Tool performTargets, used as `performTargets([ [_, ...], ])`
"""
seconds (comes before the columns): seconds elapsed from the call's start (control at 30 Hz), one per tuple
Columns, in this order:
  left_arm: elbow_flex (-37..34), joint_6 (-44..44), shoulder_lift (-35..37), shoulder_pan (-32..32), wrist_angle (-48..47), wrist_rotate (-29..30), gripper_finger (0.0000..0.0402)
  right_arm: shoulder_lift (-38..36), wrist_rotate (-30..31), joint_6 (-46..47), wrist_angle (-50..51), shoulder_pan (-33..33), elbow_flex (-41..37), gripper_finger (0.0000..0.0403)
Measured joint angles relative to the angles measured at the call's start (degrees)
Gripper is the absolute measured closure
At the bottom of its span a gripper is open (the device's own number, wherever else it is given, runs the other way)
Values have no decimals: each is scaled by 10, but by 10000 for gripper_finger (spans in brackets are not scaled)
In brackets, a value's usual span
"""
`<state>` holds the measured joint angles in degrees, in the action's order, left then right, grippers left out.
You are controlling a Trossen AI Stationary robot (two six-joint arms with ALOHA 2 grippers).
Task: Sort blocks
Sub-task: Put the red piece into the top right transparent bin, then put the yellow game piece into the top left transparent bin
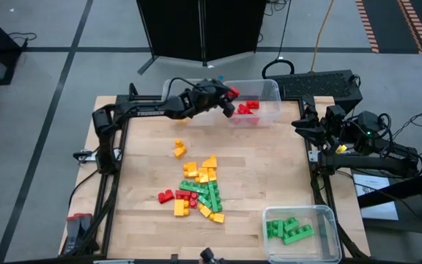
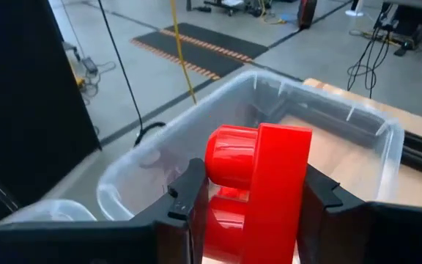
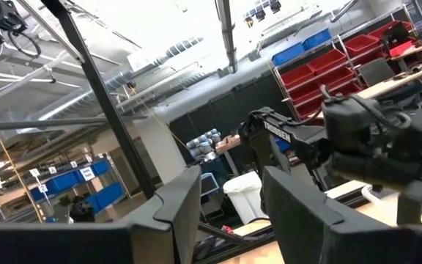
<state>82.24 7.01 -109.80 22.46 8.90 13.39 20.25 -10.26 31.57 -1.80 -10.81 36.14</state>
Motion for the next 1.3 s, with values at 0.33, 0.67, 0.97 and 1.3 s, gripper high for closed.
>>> performTargets([
  [0.33, 0, -15, -15, 0, 14, -17, 283, 0, 0, -8, 0, 0, 0, 259],
  [0.67, 7, -19, -15, 0, 27, -27, 191, 0, 0, -8, 0, 0, 0, 259],
  [0.97, 170, -136, 12, -46, -201, -24, 165, 0, -2, -9, 0, 0, 0, 259],
  [1.3, 204, -96, 52, -119, -678, -18, 165, 0, -2, -29, 9, 0, 0, 259],
])
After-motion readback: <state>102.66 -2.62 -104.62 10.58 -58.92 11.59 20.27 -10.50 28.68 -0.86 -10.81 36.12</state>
